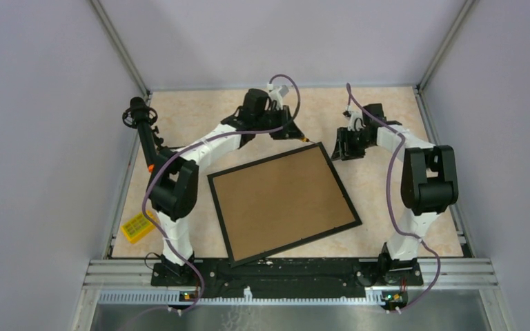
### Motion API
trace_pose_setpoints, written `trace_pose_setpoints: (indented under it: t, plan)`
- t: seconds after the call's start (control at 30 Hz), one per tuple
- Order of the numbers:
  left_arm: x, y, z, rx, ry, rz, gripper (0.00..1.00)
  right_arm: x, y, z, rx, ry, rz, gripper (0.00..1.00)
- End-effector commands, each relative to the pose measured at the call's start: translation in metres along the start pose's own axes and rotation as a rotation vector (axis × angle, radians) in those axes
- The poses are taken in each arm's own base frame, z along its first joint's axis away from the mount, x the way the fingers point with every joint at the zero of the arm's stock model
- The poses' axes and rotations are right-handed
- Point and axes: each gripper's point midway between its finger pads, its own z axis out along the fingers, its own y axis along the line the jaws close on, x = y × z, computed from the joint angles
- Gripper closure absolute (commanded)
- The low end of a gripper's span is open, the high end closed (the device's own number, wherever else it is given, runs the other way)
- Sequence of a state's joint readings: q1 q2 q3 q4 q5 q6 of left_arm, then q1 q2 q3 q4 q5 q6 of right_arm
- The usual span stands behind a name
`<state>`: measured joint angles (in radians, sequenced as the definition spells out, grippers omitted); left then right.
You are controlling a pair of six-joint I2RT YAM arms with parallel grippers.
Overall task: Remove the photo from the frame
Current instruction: Release the photo frame item from the photo frame, then adjust the photo frame item on the photo frame.
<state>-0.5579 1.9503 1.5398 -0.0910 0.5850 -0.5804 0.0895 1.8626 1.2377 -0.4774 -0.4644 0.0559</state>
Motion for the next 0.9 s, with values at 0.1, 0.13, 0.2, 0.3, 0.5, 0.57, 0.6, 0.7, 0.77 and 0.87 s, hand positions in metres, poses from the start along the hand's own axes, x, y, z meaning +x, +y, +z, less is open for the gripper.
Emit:
trace_pose_setpoints:
  t: [0.1, 0.13, 0.2, 0.3, 0.5, 0.57, 0.6, 0.7, 0.77, 0.87]
  plan:
    - [0.004, 0.004, -0.037, 0.015, -0.006, 0.008, 1.00, 0.016, 0.023, -0.011, 0.078, 0.056, -0.251, 0.51]
    - [0.005, 0.005, -0.038, 0.017, -0.001, -0.004, 1.00, 0.014, 0.024, -0.009, 0.090, 0.052, -0.262, 0.52]
    - [0.005, 0.005, -0.040, 0.023, -0.002, -0.014, 1.00, 0.014, 0.023, -0.002, 0.123, 0.065, -0.281, 0.52]
    - [0.003, 0.004, -0.042, 0.025, -0.008, -0.015, 1.00, 0.016, 0.016, 0.009, 0.187, 0.093, -0.313, 0.52]
    - [0.005, 0.005, -0.044, 0.032, -0.008, -0.025, 1.00, 0.024, 0.001, 0.027, 0.273, 0.142, -0.327, 0.58]
    - [0.006, 0.006, -0.045, 0.036, -0.010, -0.028, 1.00, 0.026, -0.003, 0.031, 0.281, 0.153, -0.325, 0.62]
    - [0.006, 0.007, -0.045, 0.036, -0.011, -0.030, 1.00, 0.026, -0.004, 0.034, 0.284, 0.154, -0.323, 0.66]
    - [0.005, 0.011, -0.046, 0.036, -0.013, -0.044, 1.00, 0.027, -0.003, 0.042, 0.268, 0.163, -0.295, 0.72]
    - [0.004, 0.013, -0.047, 0.040, -0.011, -0.057, 1.00, 0.029, -0.003, 0.049, 0.257, 0.185, -0.265, 0.82]
    - [0.004, 0.015, -0.048, 0.041, -0.010, -0.067, 1.00, 0.030, -0.011, 0.055, 0.255, 0.207, -0.206, 1.00]
